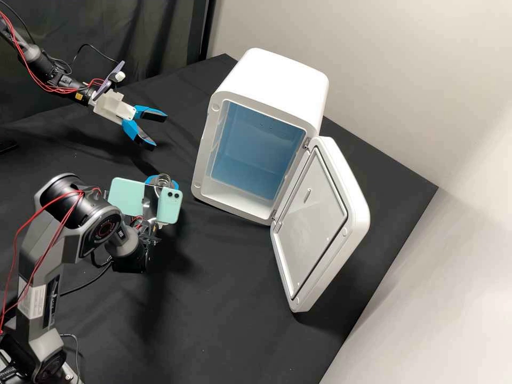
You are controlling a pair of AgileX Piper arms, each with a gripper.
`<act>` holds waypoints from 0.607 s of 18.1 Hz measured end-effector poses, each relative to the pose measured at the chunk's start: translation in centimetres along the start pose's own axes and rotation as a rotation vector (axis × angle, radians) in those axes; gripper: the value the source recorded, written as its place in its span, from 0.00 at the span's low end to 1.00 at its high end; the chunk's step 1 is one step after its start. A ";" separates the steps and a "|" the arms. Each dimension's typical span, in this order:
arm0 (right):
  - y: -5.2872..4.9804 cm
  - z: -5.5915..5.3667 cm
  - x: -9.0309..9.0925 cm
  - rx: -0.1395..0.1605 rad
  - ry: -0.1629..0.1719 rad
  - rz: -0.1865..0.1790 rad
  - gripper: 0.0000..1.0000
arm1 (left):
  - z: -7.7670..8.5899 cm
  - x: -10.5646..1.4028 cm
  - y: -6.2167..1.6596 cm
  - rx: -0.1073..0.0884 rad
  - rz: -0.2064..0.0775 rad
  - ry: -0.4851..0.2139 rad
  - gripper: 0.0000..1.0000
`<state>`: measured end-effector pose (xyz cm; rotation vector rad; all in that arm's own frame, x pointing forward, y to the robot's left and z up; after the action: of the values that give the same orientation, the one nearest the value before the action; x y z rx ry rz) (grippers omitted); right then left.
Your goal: Place the flask in the incubator
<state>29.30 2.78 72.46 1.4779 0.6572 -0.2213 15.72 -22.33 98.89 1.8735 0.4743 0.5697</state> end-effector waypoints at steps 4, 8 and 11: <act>-0.1 0.1 -0.2 -0.005 -0.004 0.003 0.00 | 1.0 -0.3 0.22 -0.036 -0.003 -0.030 1.00; -0.1 0.1 -0.2 -0.009 -0.008 0.010 0.00 | 3.4 -1.2 0.71 -0.071 0.016 -0.154 1.00; -0.1 0.1 -0.1 -0.005 -0.010 0.016 0.00 | 4.3 -1.9 0.75 -0.054 0.013 -0.200 1.00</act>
<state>29.17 2.68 72.46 1.4762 0.6374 -0.2151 16.77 -26.85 97.93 1.8596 0.3129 0.3948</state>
